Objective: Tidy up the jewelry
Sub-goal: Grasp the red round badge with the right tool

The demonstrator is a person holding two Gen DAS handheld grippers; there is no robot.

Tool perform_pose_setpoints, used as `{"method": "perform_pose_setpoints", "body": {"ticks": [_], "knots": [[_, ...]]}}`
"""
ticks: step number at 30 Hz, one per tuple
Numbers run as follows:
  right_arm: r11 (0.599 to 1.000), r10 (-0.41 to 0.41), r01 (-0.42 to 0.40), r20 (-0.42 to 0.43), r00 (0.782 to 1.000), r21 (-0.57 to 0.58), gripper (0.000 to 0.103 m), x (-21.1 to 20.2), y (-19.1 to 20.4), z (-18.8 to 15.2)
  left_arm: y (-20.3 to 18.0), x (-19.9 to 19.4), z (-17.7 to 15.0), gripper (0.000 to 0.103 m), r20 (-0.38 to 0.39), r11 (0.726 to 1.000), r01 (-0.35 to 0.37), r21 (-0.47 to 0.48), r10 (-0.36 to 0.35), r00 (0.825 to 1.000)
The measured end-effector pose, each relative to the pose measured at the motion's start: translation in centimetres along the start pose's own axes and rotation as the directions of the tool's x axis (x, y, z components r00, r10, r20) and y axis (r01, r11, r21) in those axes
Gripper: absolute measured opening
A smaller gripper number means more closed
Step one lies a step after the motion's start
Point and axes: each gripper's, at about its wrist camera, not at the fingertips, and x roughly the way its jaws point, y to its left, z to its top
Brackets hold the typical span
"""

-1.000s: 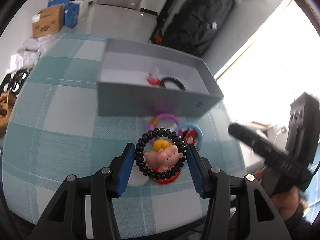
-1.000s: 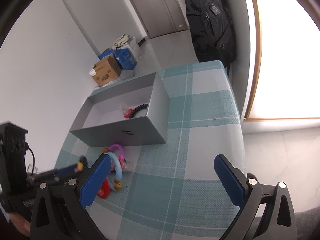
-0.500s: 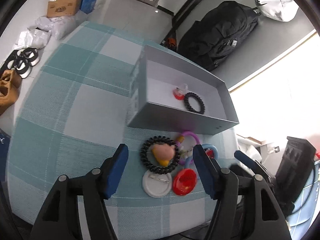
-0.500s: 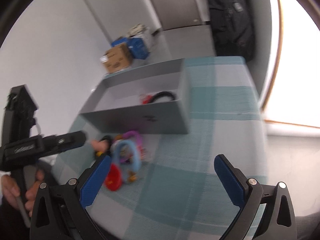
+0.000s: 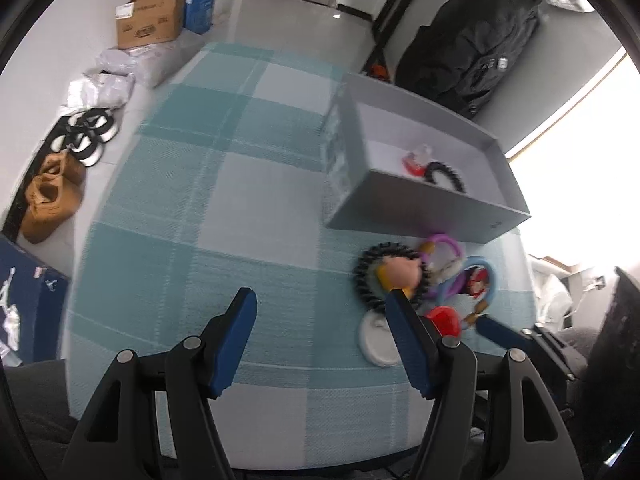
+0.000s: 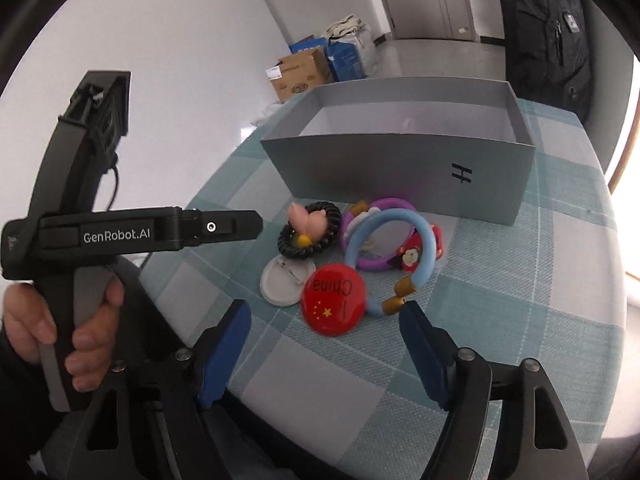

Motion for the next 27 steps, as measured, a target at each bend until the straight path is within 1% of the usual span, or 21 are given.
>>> {"method": "perform_pose_setpoints", "body": {"ticks": [2,4,6,7,9,12,13,14,16,18,19,22,24,25,27], "knots": [[0.999,-0.027,0.027,0.004,1.0,-0.027,0.076,0.3,0.5,0.1,0.3,0.2,-0.2,0.062,-0.011,1.0,0.004,-0.017,-0.004,1.0],[0.997,-0.062,0.062,0.001,0.998,-0.051,0.076,0.9,0.9,0.2,0.4,0.1,-0.3,0.062,-0.011,1.0,0.007,-0.014,-0.007,1.0],[0.99,-0.111,0.111,-0.002,0.994,-0.082,0.071,1.5,1.4,0.2,0.4,0.0,-0.4,0.062,-0.006,1.0,-0.006,-0.002,0.006,1.0],[0.987,-0.128,0.127,-0.005,0.992,-0.097,0.069,1.8,1.6,0.1,0.5,0.0,-0.4,0.062,-0.006,1.0,-0.006,0.0,0.006,1.0],[0.977,-0.17,0.167,-0.006,0.985,-0.133,0.062,2.2,2.2,-0.1,0.8,0.0,-0.4,0.062,-0.012,1.0,0.002,-0.007,-0.002,1.0],[0.953,-0.235,0.232,0.007,0.972,-0.196,0.059,2.9,3.3,-0.2,1.3,0.1,-0.3,0.062,-0.019,1.0,0.01,-0.026,-0.01,1.0],[0.951,-0.236,0.233,0.011,0.972,-0.201,0.058,2.9,3.4,-0.2,1.4,0.1,-0.3,0.062,-0.022,0.999,0.012,-0.031,-0.013,1.0],[0.953,-0.228,0.225,0.01,0.974,-0.201,0.053,2.9,3.5,-0.2,1.4,0.1,-0.2,0.062,-0.022,0.999,0.015,-0.034,-0.016,1.0],[0.953,-0.229,0.227,0.012,0.973,-0.202,0.049,2.8,3.6,-0.5,1.4,0.1,-0.2,0.062,-0.02,0.999,0.021,-0.034,-0.021,1.0],[0.955,-0.223,0.221,0.013,0.975,-0.198,0.042,2.7,3.4,-0.5,1.3,0.0,-0.3,0.062,-0.019,0.999,0.027,-0.032,-0.028,0.999],[0.957,-0.222,0.22,0.013,0.975,-0.191,0.034,2.6,3.2,-0.5,1.3,-0.1,-0.3,0.062,-0.018,0.999,0.031,-0.031,-0.032,0.999],[0.967,-0.199,0.199,0.011,0.98,-0.161,0.023,2.2,2.4,-0.6,1.1,-0.2,-0.3,0.062,-0.01,0.999,0.033,-0.022,-0.033,0.999],[0.973,-0.178,0.177,0.006,0.984,-0.146,0.008,1.9,2.0,-0.6,1.0,-0.3,-0.3,0.062,-0.008,0.999,0.034,-0.014,-0.034,0.999],[0.976,-0.169,0.167,0.003,0.986,-0.137,0.006,1.8,1.8,-0.5,0.9,-0.3,-0.4,0.062,-0.008,0.999,0.031,-0.01,-0.031,0.999],[0.976,-0.165,0.165,0.012,0.986,-0.139,0.007,1.6,1.9,-0.6,0.9,-0.2,-0.4,0.062,-0.01,1.0,0.027,-0.009,-0.027,1.0]]}}
